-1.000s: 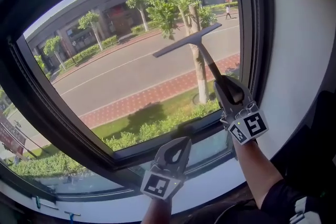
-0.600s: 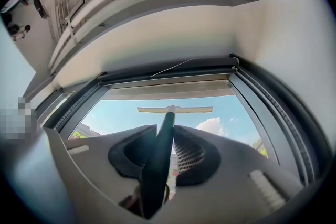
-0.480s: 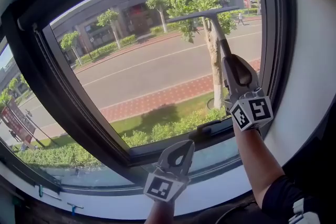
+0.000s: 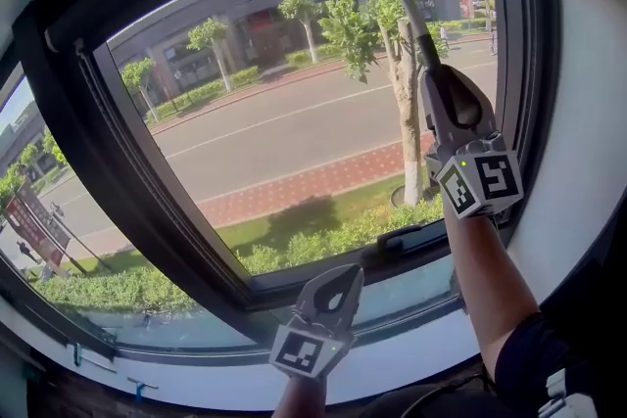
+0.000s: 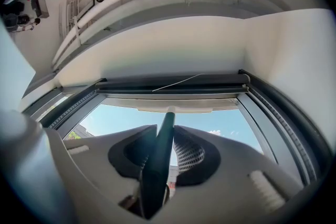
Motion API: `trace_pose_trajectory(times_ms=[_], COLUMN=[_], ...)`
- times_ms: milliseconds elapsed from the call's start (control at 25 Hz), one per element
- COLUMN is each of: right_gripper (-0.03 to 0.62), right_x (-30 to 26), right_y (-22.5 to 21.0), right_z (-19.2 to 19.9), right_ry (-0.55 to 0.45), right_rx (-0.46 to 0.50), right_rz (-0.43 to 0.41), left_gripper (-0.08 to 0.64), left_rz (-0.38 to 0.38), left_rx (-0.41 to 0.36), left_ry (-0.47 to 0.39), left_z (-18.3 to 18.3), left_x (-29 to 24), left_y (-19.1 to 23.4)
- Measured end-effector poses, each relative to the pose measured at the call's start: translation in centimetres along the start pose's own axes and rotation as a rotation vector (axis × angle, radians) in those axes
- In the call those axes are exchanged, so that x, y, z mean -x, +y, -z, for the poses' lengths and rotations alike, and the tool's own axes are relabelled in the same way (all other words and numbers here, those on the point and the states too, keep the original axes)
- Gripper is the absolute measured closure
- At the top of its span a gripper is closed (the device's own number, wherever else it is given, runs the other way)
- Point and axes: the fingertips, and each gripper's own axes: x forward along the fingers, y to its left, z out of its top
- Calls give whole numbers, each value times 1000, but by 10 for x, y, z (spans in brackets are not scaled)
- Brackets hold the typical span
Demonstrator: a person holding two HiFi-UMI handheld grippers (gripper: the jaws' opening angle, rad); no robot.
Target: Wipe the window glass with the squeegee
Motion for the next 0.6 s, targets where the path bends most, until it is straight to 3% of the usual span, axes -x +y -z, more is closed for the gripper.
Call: trace_pose_trajectory(times_ms=[600], right_gripper=[491], right_x=[-79], right_y=[22], right_z=[-22], right_ry=[-16], right_rx=[51], right_rz=[-42], left_gripper=[557], left_rz=[-79], left_rx=[-27], left_ry=[-15], left_z=[-13], left_x=[26], left_y=[23])
